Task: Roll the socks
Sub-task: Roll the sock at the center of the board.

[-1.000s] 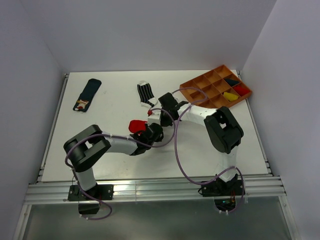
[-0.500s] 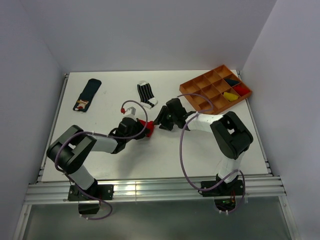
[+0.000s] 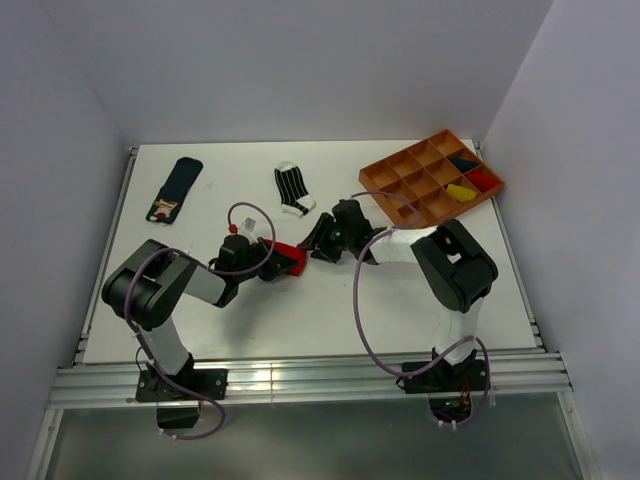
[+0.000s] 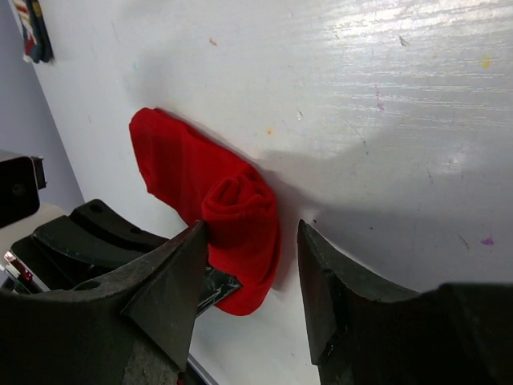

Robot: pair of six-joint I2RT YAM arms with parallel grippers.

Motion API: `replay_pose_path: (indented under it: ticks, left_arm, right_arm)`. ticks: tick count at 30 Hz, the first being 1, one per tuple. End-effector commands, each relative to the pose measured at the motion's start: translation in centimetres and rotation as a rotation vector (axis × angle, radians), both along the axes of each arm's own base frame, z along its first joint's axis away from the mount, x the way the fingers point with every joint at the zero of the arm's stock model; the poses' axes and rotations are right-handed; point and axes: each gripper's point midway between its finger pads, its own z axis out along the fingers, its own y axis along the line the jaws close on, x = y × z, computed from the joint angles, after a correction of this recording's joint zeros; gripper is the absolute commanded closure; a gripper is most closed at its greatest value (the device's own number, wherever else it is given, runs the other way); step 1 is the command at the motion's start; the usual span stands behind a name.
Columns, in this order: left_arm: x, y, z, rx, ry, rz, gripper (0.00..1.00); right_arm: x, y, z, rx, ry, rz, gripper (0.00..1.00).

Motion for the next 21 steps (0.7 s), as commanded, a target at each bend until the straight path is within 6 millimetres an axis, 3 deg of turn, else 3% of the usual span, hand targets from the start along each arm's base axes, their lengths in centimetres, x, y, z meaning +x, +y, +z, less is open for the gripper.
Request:
replay_pose_path:
  ticks: [1, 9, 14, 17, 21]
  left_arm:
    - [-1.3, -0.5, -0.3, -0.089, 0.071, -0.039, 1.0]
    - [-1.1, -0.4, -0.8, -0.089, 0.089, -0.039, 1.0]
    - [-1.1, -0.6, -1.0, -0.088, 0.099, -0.048, 1.0]
    - [-1.3, -0.6, -1.3, -0.092, 0.107, -0.054, 1.0]
    - [-1.5, -0.7, -1.5, -0.087, 0.103, -0.074, 1.0]
  right_arm:
    - [0.9, 1.1, 0.7, 0.042, -0.015, 0.017, 0.44]
    - [0.3, 1.6, -0.9, 0.054, 0.038, 0.046, 0.48]
    - [0.5, 1.7, -1.2, 0.047, 0.038, 0.049, 0.55]
    - [0.5, 1.6, -1.5, 0.043, 0.042, 0.048, 0.65]
    - [0.5, 1.4, -1.8, 0.013, 0.037, 0.053, 0.94]
